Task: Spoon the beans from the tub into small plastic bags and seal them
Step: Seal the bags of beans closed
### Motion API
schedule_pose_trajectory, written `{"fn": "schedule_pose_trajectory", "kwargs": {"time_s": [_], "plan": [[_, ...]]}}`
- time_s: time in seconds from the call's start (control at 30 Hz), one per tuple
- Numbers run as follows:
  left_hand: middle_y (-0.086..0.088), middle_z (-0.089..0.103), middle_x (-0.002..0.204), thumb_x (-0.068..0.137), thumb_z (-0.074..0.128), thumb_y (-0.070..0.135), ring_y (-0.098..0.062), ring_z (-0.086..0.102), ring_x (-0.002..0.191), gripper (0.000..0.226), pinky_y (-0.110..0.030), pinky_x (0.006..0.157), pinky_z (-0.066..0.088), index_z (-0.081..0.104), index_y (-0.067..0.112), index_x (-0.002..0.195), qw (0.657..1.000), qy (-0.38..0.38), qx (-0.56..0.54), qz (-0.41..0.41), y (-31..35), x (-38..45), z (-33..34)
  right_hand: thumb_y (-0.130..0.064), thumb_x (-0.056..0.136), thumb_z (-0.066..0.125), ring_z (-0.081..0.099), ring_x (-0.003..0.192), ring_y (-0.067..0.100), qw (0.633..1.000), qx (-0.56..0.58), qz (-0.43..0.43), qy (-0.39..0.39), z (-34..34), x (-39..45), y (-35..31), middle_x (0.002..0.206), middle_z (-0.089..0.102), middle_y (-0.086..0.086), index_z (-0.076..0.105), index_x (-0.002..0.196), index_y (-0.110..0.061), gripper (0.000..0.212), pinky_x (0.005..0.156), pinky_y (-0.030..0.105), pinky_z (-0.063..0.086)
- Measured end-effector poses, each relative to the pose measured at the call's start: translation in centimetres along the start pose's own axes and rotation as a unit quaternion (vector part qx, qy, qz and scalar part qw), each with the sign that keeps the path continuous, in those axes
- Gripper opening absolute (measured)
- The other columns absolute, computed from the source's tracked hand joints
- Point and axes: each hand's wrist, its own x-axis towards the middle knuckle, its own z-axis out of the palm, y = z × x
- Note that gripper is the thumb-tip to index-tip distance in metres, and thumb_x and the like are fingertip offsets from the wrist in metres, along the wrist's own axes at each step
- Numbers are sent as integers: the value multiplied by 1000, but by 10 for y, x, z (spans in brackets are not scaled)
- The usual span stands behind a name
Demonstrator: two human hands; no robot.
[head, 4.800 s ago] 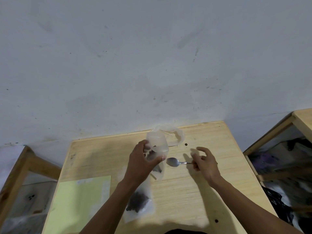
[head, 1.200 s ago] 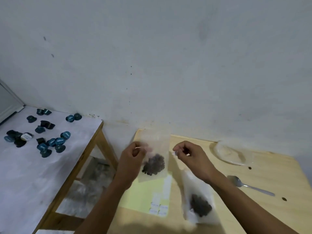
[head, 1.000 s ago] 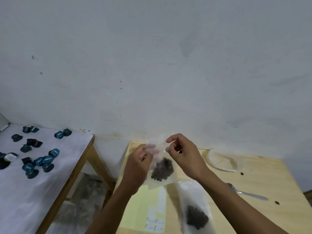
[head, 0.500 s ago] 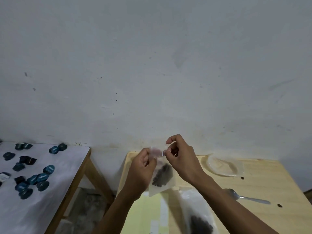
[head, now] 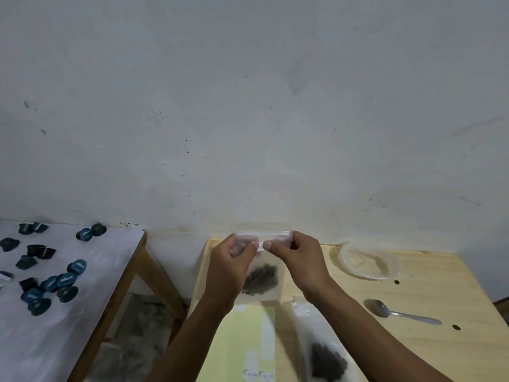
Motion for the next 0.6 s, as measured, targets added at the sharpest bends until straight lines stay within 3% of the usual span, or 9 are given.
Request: {"fn": "schedule_pose_trajectory", "kwargs": {"time_s": [0.1, 0.17, 0.27, 0.37, 0.43, 0.6], "plan": [[6, 73, 68, 91, 68, 14, -5, 69, 67, 5, -12, 61, 48, 72, 16, 89, 999, 17, 25, -25, -11, 2, 3, -24, 80, 80, 45, 53, 6, 999, 17, 26, -22, 3, 0, 9, 53, 48, -15, 59, 68, -11, 28, 56, 18, 39], [4, 71, 66, 90, 68, 16, -6, 65, 64, 6, -16, 62, 48, 72, 16, 86, 997, 25, 32, -61, -19, 5, 4, -22, 83, 77, 46, 58, 8, 998, 13, 48, -49, 4, 2, 19, 59, 49, -10, 55, 69, -13, 28, 58, 19, 40], [-7, 72, 79, 89, 67, 14, -21, 66, 76, 5, -35, 72, 52, 71, 13, 85, 988, 43, -26, -146, -37, 17, 1, -12, 87, 71, 60, 69, 14, 990, 12, 92, -109, 3, -2, 44, 78, 63, 2, 61, 95, -9, 13, 65, 27, 51], [-17, 69, 79, 88, 68, 12, -26, 63, 76, 9, -36, 70, 50, 71, 4, 87, 975, 48, -39, -214, -59, 31, -2, 1, 91, 61, 58, 66, 17, 982, -8, 132, -136, 3, -6, 73, 79, 64, 9, 58, 107, -2, 17, 55, 24, 45], [-9, 67, 77, 87, 69, 13, -24, 61, 75, 6, -32, 68, 47, 68, 7, 87, 971, 46, -4, -234, -73, 40, -3, 8, 89, 56, 53, 63, 21, 980, -8, 164, -114, 6, -3, 87, 79, 62, 13, 57, 109, -4, 23, 50, 23, 39], [-5, 63, 94, 83, 75, 17, -22, 62, 85, 48, -35, 76, 51, 50, 14, 124, 939, -54, 114, -321, -123, 46, -3, 6, 86, 62, 56, 64, 21, 975, -39, 212, -53, 18, 20, 121, 79, 62, 15, 48, 126, -21, 51, 58, 31, 46]]}}
